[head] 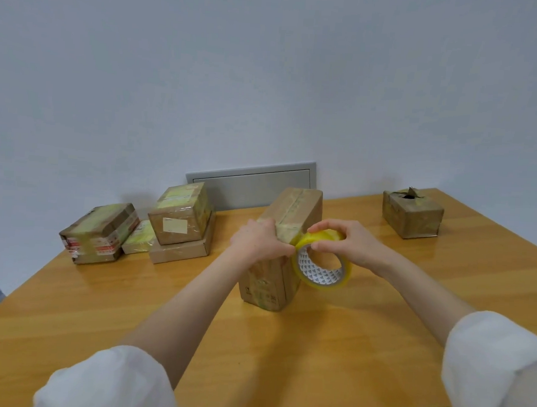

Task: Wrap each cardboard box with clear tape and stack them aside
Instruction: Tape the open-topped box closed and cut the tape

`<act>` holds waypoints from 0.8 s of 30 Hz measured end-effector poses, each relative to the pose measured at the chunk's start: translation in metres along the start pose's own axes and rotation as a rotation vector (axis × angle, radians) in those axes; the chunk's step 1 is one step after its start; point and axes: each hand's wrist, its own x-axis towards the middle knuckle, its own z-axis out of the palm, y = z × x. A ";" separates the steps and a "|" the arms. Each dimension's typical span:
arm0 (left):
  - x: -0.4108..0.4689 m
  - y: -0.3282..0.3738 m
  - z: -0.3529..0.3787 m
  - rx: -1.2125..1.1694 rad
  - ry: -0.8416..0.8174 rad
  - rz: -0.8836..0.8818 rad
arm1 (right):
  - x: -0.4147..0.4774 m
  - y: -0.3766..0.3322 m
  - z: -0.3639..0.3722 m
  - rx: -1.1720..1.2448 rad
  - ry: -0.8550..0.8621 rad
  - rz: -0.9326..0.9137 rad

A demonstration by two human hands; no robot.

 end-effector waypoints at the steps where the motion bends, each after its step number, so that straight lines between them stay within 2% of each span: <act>1: -0.002 -0.001 -0.003 -0.062 0.001 -0.009 | -0.001 0.001 0.001 0.005 0.004 -0.007; 4: -0.010 -0.009 -0.010 -0.288 0.008 -0.040 | -0.002 0.003 0.004 0.035 0.064 -0.041; 7: -0.018 -0.027 -0.018 -0.613 0.025 -0.126 | -0.001 -0.004 0.004 0.113 0.155 -0.094; 12: -0.038 -0.046 -0.017 -1.034 -0.002 -0.320 | 0.009 -0.027 0.021 0.274 0.163 -0.185; 15: -0.046 -0.055 -0.008 -1.159 0.030 -0.397 | 0.019 -0.032 0.030 0.202 0.113 -0.188; 20: -0.044 -0.068 -0.001 -1.259 0.020 -0.429 | 0.030 -0.050 0.027 0.072 0.023 -0.205; 24: -0.042 -0.088 0.012 -1.309 -0.009 -0.459 | 0.030 -0.051 0.000 -0.187 -0.077 -0.136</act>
